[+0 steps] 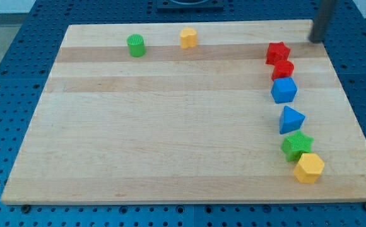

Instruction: Slide the red star left and up a bit

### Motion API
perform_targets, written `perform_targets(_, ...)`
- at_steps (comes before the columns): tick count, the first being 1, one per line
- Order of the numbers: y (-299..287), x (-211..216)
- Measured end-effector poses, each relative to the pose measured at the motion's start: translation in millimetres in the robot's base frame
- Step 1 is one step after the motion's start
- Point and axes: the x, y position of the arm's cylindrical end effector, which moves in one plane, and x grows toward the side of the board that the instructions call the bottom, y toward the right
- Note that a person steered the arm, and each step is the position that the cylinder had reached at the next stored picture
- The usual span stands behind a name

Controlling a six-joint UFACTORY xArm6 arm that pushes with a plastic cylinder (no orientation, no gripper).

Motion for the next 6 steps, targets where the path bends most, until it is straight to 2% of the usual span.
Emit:
perform_targets(1,-3.4,40.3)
perform_targets(2,-55.2,55.1)
perform_targets(3,-106.3,45.7)
perform_targets(4,-169.7,4.0)
perform_targets(5,-165.8,31.6)
perform_targets(6,-189.0,44.1)
